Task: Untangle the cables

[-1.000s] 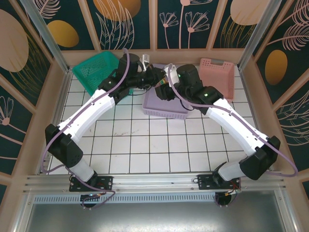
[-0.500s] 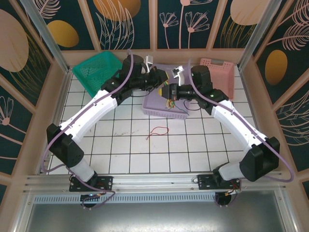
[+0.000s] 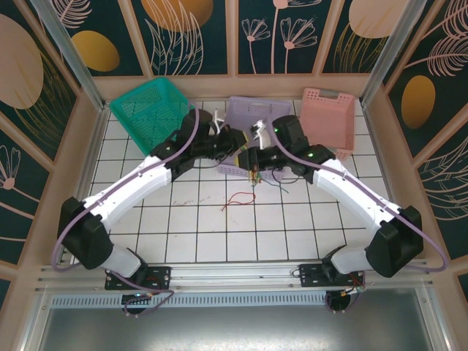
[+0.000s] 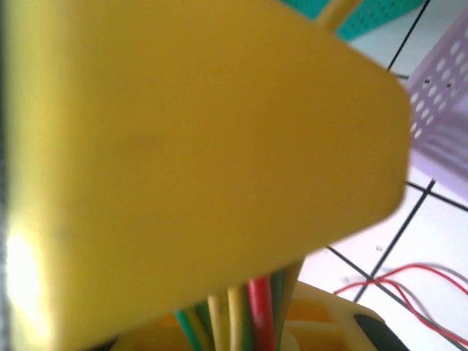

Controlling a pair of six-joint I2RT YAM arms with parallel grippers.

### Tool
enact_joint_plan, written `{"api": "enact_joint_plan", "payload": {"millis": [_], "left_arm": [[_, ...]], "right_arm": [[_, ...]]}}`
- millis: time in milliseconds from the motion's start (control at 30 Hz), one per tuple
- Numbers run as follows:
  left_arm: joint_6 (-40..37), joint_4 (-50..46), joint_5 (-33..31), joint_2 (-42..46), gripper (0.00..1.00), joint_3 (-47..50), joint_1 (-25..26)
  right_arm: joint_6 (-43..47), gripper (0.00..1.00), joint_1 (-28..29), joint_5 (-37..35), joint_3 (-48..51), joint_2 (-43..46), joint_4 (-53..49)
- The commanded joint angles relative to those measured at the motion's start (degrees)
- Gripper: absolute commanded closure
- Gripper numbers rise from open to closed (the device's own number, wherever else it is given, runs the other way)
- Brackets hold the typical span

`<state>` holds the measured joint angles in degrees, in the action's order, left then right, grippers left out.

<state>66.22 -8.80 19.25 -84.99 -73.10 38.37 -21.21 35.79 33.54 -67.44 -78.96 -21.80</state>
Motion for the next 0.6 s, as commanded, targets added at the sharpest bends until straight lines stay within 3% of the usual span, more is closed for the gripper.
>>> {"api": "enact_joint_plan", "payload": {"millis": [0,133,267,400,567], "left_arm": [[-2.93,-7.42,-11.15,5.58,1.0,1.51,-2.4],[-6.34,-21.68,-16.53,7.27,1.0,4.03,-2.39],[-6.08,-23.23,-18.98,12.23,1.0,12.19,-2.55],[-4.55,-26.09,-23.12,13.48,1.0,14.84,-2.95],[-5.3,-32.97,-33.47,11.95,1.0,12.75,-3.21]], "right_arm": [[0.56,0.71,1.27,-9.55,1.3,-1.29,-9.69],[-3.58,0.43,0.95,-11.26,4.96,2.15,-3.72],[-6.3,0.3,0.68,-11.48,8.08,4.95,2.16],[-7.15,0.29,1.49,-15.14,9.62,4.18,1.97],[-10.02,0.37,6.59,-30.07,13.08,0.87,-1.62]]}}
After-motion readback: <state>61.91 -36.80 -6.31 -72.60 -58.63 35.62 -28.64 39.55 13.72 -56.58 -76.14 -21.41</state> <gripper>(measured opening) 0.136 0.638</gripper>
